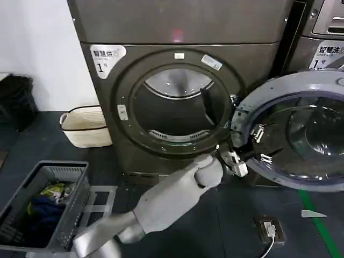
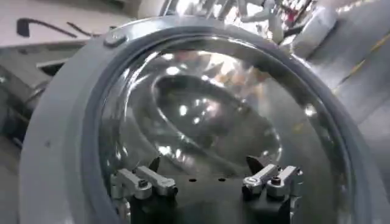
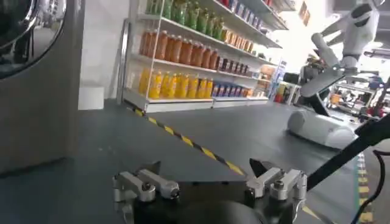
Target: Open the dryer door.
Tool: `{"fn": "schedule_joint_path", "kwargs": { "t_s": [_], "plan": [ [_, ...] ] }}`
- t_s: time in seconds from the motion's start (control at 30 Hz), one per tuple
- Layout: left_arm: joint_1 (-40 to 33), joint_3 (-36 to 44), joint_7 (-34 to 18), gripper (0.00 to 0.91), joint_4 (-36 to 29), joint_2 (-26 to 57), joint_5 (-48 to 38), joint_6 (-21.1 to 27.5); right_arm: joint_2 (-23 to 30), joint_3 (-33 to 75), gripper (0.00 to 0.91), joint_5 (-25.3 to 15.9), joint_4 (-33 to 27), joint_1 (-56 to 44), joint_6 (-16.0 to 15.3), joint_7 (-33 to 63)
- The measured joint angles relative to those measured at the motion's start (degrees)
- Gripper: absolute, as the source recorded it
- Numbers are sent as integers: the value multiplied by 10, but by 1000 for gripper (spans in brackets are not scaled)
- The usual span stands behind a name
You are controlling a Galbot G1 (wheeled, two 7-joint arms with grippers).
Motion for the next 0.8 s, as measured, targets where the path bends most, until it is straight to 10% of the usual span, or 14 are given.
{"fn": "schedule_joint_path", "kwargs": {
  "t_s": [0.8],
  "plan": [
    [3,-3,-1,907,-1,0,1,12,5,0,907,-1,10,-1,-1,-4]
  ]
}}
